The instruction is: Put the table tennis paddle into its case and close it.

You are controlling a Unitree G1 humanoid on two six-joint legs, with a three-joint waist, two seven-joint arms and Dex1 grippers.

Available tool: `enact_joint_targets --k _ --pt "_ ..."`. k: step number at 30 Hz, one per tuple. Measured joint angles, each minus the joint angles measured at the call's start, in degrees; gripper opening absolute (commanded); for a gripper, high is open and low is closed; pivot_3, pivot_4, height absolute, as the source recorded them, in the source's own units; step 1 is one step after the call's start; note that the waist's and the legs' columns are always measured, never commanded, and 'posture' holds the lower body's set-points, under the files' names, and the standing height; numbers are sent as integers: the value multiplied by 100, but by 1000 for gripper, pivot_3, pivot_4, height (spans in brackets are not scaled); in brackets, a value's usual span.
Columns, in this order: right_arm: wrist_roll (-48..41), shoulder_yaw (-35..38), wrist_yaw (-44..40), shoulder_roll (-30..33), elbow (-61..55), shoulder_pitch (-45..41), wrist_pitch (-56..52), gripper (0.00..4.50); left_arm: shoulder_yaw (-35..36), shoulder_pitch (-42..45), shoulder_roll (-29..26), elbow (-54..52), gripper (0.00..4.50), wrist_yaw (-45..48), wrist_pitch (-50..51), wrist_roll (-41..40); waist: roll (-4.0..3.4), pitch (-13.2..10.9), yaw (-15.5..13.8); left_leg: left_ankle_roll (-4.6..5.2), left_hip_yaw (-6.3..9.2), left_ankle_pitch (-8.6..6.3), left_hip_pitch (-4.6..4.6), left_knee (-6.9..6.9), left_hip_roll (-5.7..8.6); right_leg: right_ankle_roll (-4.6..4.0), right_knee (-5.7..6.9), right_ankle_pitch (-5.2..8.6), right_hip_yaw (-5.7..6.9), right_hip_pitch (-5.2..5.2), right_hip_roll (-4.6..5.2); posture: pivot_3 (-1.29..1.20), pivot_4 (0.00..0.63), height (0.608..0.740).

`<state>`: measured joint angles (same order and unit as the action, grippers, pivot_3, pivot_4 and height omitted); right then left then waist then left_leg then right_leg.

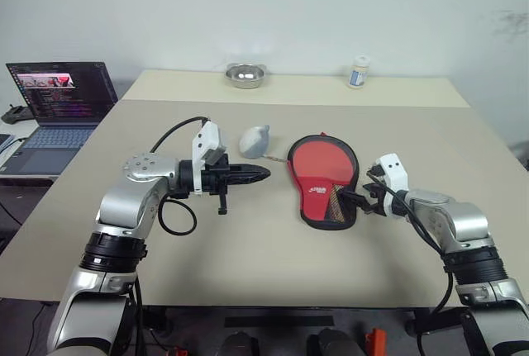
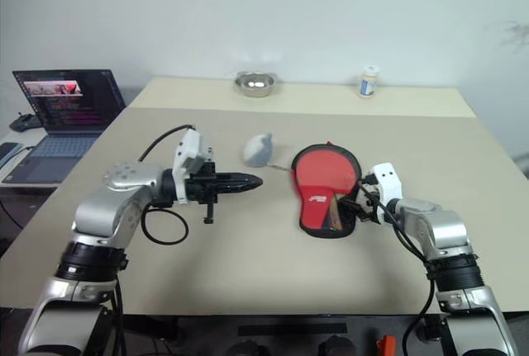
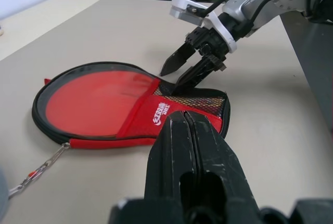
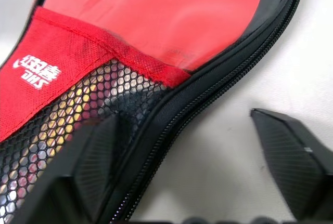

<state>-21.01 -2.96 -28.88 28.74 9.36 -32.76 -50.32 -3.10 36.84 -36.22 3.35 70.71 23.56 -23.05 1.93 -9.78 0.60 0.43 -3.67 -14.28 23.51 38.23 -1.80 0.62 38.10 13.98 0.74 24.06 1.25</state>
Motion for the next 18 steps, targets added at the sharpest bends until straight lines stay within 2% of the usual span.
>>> enact_joint_targets --k 5,11,18 --pt "76 -40 -157 -204 254 -153 -10 1640 -11 -6 -44 -1 0 8 -29 61 8 8 40 0 -2 0 -10 -2 -3 0 3 0 -3 -5 -4 0 150 740" --pt "115 -68 -349 -417 459 -285 -72 31 -32 -164 -231 -75 0 89 -18 61 12 12 125 -1 -7 -1 -65 -16 -8 4 -7 5 -6 -56 0 0 150 740" --pt "89 -130 -351 -929 -191 -361 -705 13 -38 -510 -760 -218 0 640 -20 29 10 9 184 -3 -17 -1 -55 -27 -54 -28 6 17 -8 -26 -18 0 150 740"
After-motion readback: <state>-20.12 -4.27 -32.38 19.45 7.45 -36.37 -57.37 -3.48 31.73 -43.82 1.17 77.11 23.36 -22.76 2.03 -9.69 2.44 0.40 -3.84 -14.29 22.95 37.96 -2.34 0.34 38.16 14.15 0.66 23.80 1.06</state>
